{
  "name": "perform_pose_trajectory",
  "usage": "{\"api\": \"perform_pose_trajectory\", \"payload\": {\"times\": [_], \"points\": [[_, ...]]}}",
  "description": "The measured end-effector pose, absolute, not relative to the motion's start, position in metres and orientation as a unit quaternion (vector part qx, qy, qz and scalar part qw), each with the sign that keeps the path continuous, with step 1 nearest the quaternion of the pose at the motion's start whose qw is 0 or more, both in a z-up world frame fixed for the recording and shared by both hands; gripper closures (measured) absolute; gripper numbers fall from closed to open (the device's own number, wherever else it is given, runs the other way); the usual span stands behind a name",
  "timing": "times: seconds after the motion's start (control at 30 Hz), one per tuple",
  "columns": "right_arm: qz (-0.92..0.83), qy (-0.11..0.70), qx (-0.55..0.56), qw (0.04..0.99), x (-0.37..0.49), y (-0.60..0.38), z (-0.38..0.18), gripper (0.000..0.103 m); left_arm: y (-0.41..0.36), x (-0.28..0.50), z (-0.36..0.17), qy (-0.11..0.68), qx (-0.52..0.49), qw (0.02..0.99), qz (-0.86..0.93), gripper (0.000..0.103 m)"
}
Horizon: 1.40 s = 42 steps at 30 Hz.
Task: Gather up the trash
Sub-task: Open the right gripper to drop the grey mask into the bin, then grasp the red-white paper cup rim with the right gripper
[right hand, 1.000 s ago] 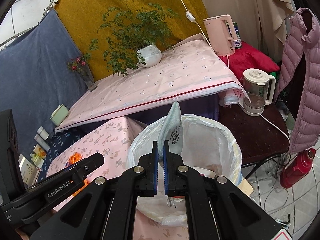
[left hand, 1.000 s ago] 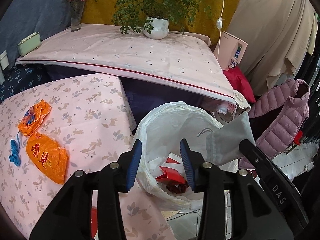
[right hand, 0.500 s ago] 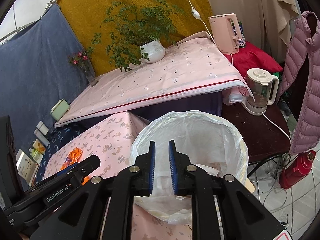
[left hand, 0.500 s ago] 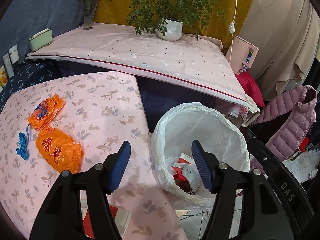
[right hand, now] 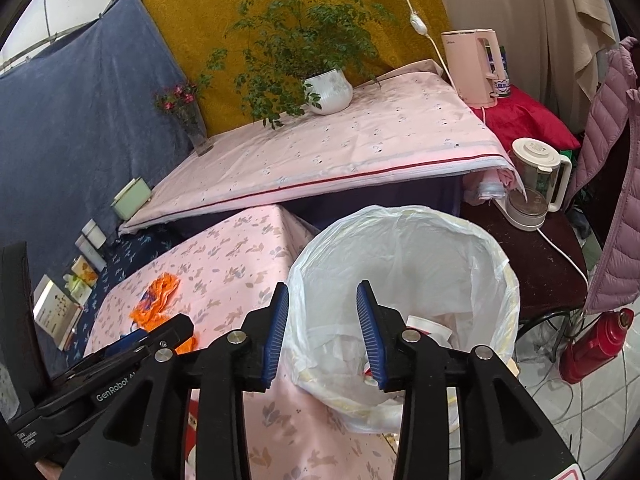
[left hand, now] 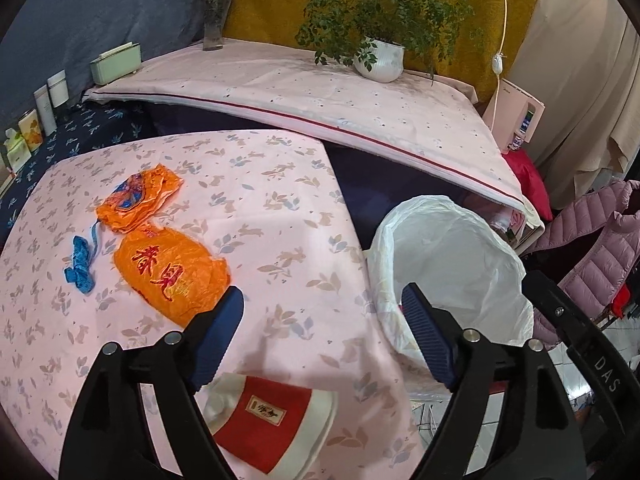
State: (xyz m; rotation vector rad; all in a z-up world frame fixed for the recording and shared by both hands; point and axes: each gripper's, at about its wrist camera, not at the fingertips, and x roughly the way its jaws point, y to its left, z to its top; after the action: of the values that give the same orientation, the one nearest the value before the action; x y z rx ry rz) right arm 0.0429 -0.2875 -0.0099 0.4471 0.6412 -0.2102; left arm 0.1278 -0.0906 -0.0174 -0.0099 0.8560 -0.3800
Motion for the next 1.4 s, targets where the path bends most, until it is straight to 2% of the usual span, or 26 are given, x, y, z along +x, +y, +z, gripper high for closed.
{"api": "perform_pose_trajectory", "payload": {"times": [0.37, 0.73, 1.2, 1.27, 1.37, 1.4], "points": [[-0.061, 0.352, 0.197, 0.913, 0.035, -0.245, -0.030, 0.066, -0.039, 0.106, -0.044, 0.435, 0.002, 0.888, -0.150, 0.018], [0.010, 0.402, 0.189, 0.896, 0.022, -0.186, -0.060, 0.066, 0.013, 0.101, -0.072, 0.449, 0.011, 0.890, -0.078, 0.018], [0.068, 0.443, 0.198, 0.872, 0.034, -0.140, -0.094, 0.066, 0.047, 0.105, -0.079, 0.452, -0.012, 0.891, -0.046, 0.018], [0.072, 0.446, 0.194, 0.871, 0.037, -0.136, -0.096, 0.070, 0.052, 0.107, -0.080, 0.454, -0.015, 0.890, -0.042, 0.018], [0.081, 0.451, 0.189, 0.868, 0.042, -0.129, -0.098, 0.089, 0.063, 0.114, -0.084, 0.460, -0.028, 0.887, -0.033, 0.018], [0.082, 0.452, 0.188, 0.868, 0.044, -0.127, -0.098, 0.092, 0.067, 0.116, -0.084, 0.461, -0.033, 0.886, -0.030, 0.018]]}}
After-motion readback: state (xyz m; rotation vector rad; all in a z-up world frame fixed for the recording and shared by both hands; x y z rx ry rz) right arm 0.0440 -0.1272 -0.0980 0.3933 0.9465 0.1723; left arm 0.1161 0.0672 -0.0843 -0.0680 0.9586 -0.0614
